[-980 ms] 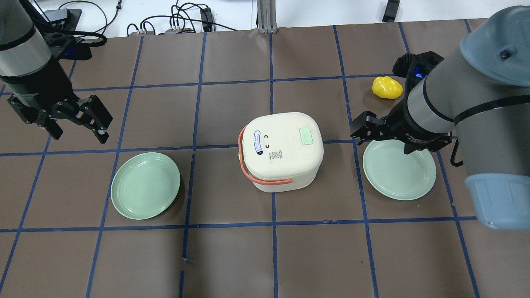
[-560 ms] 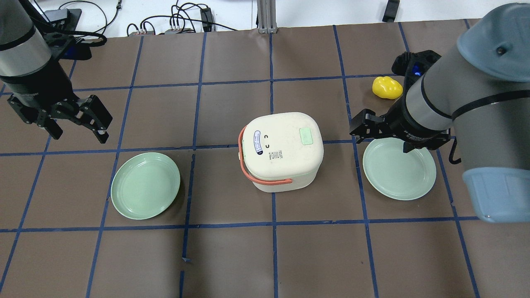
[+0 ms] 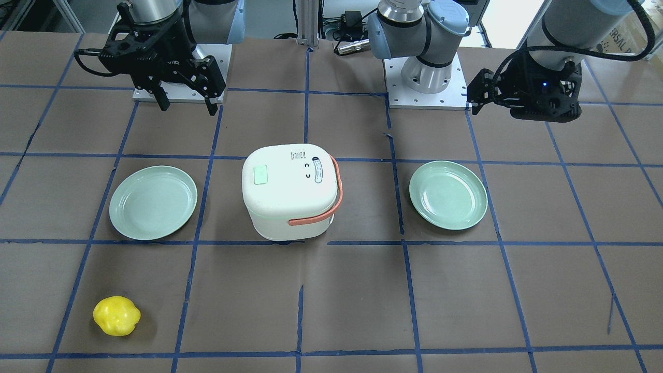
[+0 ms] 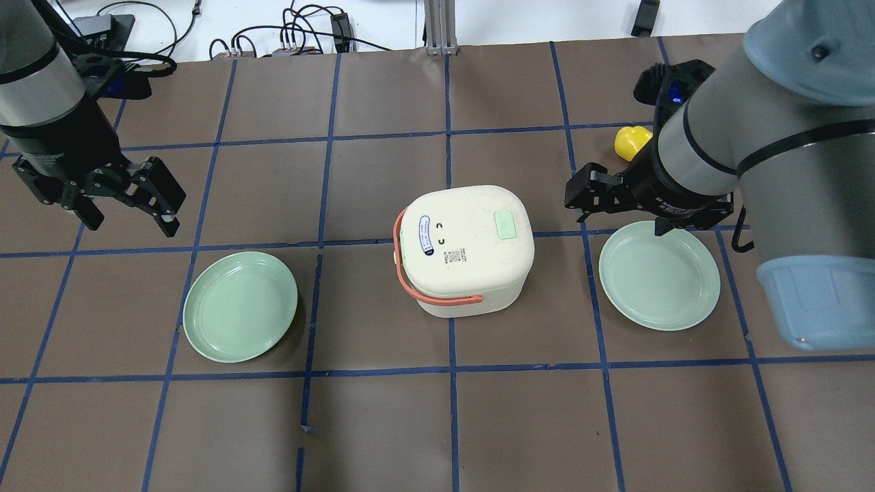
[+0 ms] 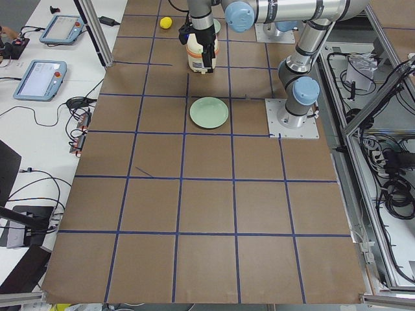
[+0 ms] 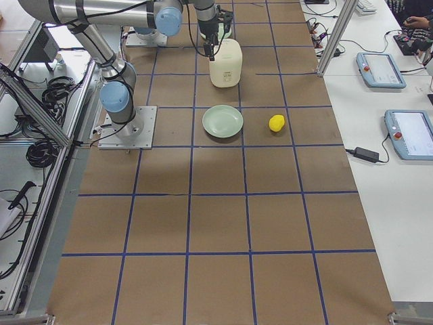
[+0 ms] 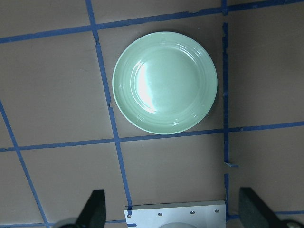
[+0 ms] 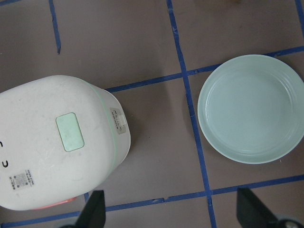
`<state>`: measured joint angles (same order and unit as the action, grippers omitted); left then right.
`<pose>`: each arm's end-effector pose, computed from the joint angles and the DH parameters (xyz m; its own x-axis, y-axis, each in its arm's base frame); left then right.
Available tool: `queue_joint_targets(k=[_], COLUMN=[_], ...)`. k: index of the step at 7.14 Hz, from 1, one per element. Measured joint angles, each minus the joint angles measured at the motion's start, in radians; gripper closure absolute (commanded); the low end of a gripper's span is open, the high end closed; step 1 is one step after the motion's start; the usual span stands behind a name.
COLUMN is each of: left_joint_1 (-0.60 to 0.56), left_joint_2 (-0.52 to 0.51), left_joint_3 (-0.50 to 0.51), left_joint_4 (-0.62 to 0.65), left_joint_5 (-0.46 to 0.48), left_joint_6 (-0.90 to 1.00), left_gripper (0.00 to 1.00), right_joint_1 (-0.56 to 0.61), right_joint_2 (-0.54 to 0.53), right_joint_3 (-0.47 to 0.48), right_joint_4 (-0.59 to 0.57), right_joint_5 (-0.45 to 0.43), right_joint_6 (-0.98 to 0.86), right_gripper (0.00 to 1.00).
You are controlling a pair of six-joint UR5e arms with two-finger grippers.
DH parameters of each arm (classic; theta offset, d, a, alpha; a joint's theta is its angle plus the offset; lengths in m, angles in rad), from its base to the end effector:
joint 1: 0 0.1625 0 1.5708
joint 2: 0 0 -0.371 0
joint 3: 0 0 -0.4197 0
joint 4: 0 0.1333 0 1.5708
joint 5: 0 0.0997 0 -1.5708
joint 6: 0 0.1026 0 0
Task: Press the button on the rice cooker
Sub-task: 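Move the right gripper over the green button on the white rice cooker, then press down on the green lid button with the closed right gripper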
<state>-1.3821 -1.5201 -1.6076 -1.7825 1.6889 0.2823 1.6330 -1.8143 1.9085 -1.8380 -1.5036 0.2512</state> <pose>-0.0293 -0.4928 0.4194 -0.9922 0.1112 -0.0562 0.0963 0.9705 0.2209 0.1675 -0.4346 0.3994 -0.9791 0.1731 -0.1069 0.1880 0.9706 -0.1503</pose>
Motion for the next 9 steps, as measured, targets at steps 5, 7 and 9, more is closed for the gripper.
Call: queue_joint_targets(k=[5,7,9], left_joint_1=[0.0,0.0,0.0], left_joint_2=[0.0,0.0,0.0], left_joint_3=[0.0,0.0,0.0], left_joint_4=[0.0,0.0,0.0], left_joint_5=[0.0,0.0,0.0], left_joint_6=[0.0,0.0,0.0], left_gripper=[0.0,0.0,0.0], right_joint_1=[0.119,0.156,0.164], right_joint_2=[0.176,0.259,0.302], right_joint_3=[-0.095,-0.121,-0.125], right_joint_4=[-0.015,-0.055,-0.099], right_joint_5=[0.062,0.059,0.054], right_joint_6=[0.036,0.04,0.033], right_gripper=[0.94,0.95,0.95])
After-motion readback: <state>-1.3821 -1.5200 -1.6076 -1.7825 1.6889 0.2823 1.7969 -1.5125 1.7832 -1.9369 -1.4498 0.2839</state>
